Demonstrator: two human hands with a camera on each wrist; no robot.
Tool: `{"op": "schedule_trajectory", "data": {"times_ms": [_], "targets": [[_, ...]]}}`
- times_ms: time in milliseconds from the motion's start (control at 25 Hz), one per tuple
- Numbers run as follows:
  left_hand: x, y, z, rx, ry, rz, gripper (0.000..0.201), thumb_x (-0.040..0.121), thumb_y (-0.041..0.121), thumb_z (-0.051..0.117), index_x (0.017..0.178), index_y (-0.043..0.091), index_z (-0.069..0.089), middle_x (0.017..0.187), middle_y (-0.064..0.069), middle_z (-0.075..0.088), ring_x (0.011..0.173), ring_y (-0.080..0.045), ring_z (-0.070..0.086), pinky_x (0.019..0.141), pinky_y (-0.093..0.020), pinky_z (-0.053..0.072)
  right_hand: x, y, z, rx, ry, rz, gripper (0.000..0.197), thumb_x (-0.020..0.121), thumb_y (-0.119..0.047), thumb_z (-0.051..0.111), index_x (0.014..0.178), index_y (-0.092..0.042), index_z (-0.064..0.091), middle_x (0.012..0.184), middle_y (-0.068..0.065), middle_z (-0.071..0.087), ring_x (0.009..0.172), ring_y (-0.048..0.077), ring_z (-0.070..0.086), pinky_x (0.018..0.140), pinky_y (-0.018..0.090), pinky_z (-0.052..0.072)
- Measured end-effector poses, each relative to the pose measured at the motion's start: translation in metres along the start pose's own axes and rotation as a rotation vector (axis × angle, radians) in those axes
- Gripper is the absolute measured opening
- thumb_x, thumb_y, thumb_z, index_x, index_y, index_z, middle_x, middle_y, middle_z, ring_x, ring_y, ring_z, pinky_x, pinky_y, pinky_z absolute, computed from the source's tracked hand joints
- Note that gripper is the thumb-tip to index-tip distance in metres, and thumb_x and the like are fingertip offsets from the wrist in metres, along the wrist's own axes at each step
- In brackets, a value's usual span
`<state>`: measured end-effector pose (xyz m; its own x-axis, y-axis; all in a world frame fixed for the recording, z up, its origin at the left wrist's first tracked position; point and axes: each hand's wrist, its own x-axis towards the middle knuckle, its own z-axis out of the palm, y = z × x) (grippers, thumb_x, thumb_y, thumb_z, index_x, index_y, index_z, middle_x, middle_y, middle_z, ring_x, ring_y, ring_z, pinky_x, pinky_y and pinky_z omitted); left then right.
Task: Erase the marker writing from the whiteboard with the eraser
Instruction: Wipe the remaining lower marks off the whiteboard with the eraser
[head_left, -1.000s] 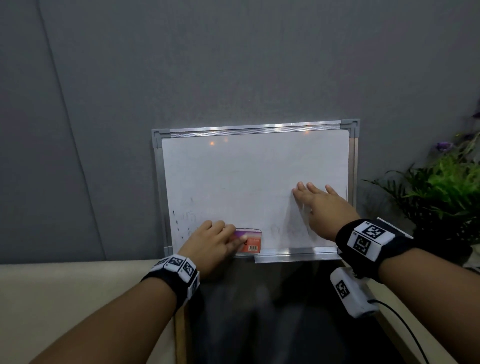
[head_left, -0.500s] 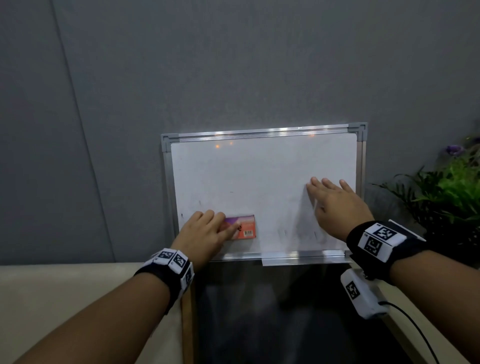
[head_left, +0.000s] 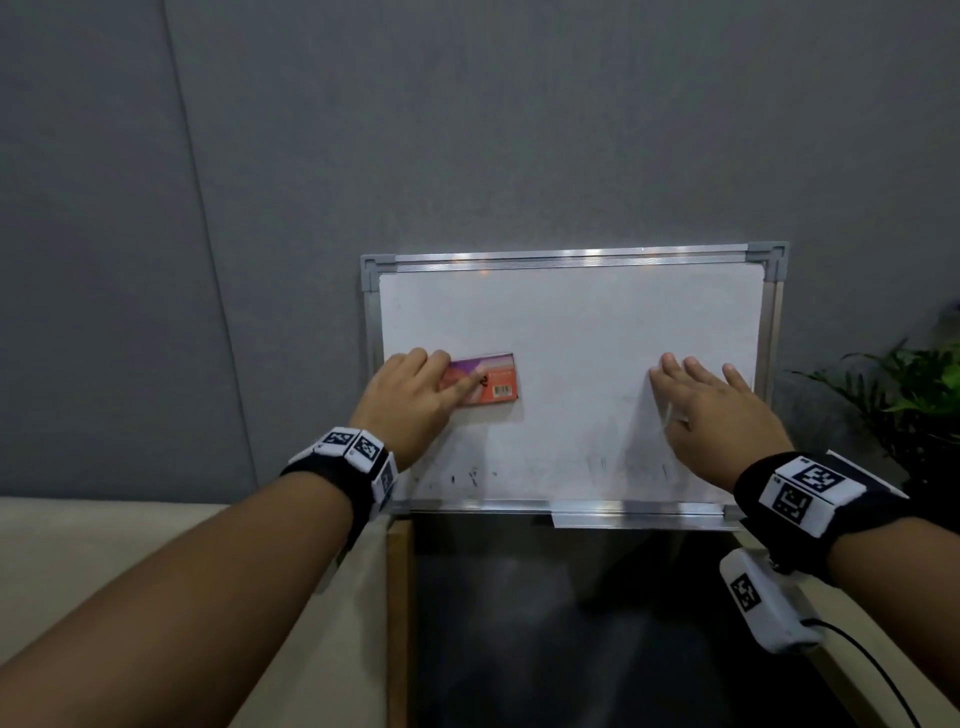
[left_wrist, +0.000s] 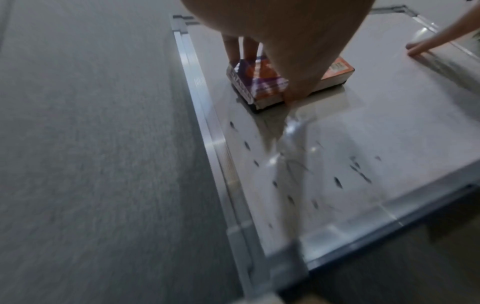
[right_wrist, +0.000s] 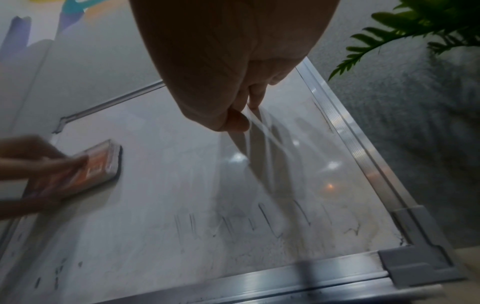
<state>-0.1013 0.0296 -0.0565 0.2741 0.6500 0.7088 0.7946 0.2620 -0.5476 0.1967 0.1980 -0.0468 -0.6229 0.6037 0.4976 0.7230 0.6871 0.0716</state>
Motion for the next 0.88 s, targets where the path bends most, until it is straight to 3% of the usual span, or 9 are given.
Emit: {"op": "schedule_trajectory", "data": {"times_ms": [160, 320, 440, 640, 880], "targets": [[-0.042, 0.019, 0.015, -0.075, -0.080, 0.114, 0.065, 0.073, 0.021, 0.078, 0.132, 0.024, 0.052, 0.100, -0.012, 0.056, 0.081, -0.028, 0.050, 0.069, -0.041, 0.047, -0.001, 0.000, -0.002, -0.011, 0.001, -0.004, 0.060, 0.093, -0.012, 0.032, 0.150, -0.020, 0.018, 0.159, -0.001, 0.013, 0.146, 0.017, 0.013, 0.118, 0.039, 0.005], [-0.083, 0.027, 0.024, -0.046, -0.258, 0.258, 0.078, 0.068, 0.027, 0.082, 0.138, 0.028, 0.047, 0.107, -0.009, 0.058, 0.089, -0.026, 0.054, 0.077, -0.040, 0.051, 0.001, -0.001, -0.003, -0.024, -0.014, 0.000, 0.060, 0.094, -0.013, 0.031, 0.151, -0.021, 0.015, 0.159, -0.002, 0.010, 0.146, 0.016, 0.011, 0.118, 0.038, 0.003], [-0.068, 0.013, 0.020, -0.023, -0.164, 0.236, 0.069, 0.073, 0.021, 0.076, 0.137, 0.028, 0.049, 0.105, -0.010, 0.058, 0.086, -0.027, 0.053, 0.075, -0.040, 0.049, 0.000, 0.000, -0.001, -0.028, -0.009, 0.005, 0.060, 0.094, -0.013, 0.032, 0.151, -0.022, 0.015, 0.159, -0.003, 0.010, 0.146, 0.015, 0.011, 0.118, 0.038, 0.004], [-0.026, -0.018, 0.006, 0.012, -0.019, 0.018, 0.065, 0.077, 0.013, 0.073, 0.137, 0.023, 0.049, 0.103, -0.016, 0.059, 0.083, -0.031, 0.053, 0.071, -0.042, 0.048, 0.000, -0.001, -0.001, -0.031, -0.006, 0.009, 0.060, 0.094, -0.013, 0.033, 0.151, -0.022, 0.017, 0.159, -0.002, 0.012, 0.146, 0.016, 0.013, 0.118, 0.039, 0.004], [-0.060, 0.004, 0.020, -0.064, -0.114, 0.103, 0.072, 0.070, 0.017, 0.078, 0.135, 0.025, 0.048, 0.104, -0.013, 0.057, 0.084, -0.028, 0.052, 0.073, -0.042, 0.049, 0.000, 0.001, 0.001, -0.022, 0.001, 0.008, 0.061, 0.092, -0.013, 0.034, 0.151, -0.022, 0.019, 0.159, -0.003, 0.013, 0.145, 0.015, 0.014, 0.118, 0.038, 0.003]]}}
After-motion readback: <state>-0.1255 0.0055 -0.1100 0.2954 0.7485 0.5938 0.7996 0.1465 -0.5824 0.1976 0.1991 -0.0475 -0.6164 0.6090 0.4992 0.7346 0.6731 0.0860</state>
